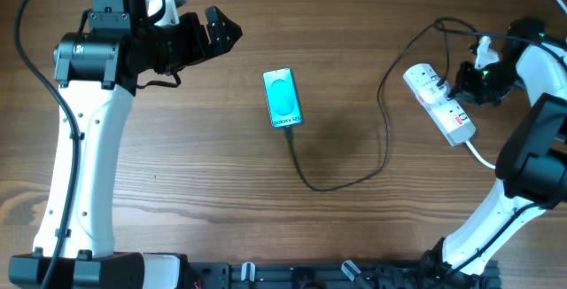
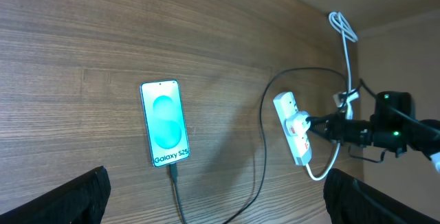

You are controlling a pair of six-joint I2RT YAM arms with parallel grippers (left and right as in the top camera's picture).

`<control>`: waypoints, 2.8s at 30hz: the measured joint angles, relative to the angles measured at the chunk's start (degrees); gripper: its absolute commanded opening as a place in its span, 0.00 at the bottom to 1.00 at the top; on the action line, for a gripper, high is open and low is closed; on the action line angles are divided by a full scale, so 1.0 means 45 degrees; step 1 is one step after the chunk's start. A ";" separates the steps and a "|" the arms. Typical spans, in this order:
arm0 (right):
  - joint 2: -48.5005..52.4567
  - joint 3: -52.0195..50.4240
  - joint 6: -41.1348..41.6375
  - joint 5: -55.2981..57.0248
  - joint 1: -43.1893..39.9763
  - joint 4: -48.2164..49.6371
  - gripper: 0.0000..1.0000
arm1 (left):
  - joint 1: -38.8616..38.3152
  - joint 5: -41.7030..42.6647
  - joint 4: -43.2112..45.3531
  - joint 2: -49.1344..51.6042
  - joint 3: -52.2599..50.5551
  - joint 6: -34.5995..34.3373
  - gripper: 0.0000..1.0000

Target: Plug charger to phone and switch on socket

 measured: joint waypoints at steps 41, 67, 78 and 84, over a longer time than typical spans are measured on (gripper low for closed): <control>-1.6699 -0.4945 -0.2453 -0.4274 0.2380 0.3138 1.00 | 0.0000 -0.0087 -0.0010 0.0000 0.0000 0.0000 1.00; -2.6554 -1.9832 0.1389 -0.0510 0.4925 1.2920 1.00 | -0.0005 -0.0092 0.0000 -0.0005 0.0000 0.0000 1.00; -2.6554 -1.9832 0.1389 -0.0510 0.4925 1.2920 1.00 | -0.0024 -0.0908 -0.0107 -0.0005 0.0000 0.0000 1.00; -2.6554 -1.9832 0.1394 -0.0505 0.4925 1.2920 1.00 | -0.0913 -0.3517 0.2769 -0.2283 -0.1739 0.2084 1.00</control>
